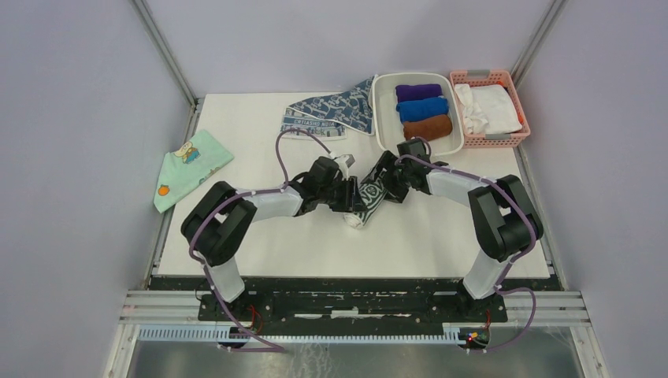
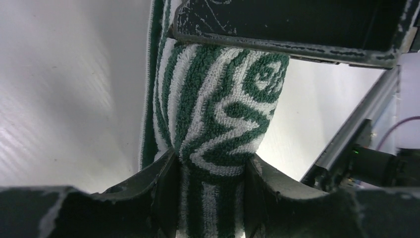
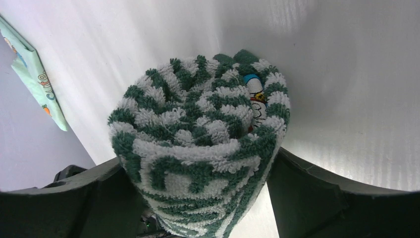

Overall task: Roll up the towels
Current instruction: Roll the towel at the center of the board.

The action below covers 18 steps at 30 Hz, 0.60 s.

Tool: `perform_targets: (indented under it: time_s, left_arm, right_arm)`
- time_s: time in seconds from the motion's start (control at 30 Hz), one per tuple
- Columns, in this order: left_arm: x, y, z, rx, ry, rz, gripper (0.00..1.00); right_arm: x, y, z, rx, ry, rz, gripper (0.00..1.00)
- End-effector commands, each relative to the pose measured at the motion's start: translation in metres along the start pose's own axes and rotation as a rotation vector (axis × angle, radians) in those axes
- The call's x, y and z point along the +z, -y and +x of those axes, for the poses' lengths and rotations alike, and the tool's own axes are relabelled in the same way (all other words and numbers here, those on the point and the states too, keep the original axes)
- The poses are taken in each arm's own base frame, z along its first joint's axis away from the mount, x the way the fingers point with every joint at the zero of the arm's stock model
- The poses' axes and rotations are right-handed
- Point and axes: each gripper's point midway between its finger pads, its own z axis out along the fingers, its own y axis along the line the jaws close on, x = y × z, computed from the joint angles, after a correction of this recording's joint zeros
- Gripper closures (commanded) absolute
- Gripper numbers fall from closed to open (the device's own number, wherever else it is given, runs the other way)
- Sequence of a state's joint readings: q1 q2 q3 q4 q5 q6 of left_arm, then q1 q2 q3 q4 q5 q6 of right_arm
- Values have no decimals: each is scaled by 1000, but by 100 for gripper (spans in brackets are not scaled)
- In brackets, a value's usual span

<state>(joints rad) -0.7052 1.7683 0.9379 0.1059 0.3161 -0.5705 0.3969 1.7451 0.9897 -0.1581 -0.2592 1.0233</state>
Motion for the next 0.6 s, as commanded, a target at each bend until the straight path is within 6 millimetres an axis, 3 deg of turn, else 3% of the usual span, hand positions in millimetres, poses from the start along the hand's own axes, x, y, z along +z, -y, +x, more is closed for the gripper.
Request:
perform_targets:
  time_s: [0.0, 0.57]
  left_arm:
    - [8, -17, 40, -199, -135, 12, 52]
    - [26, -23, 59, -299, -218, 48, 42]
  right_arm:
    - [-7, -12, 7, 12, -20, -79, 13]
    - [22, 19, 46, 22, -159, 52, 22]
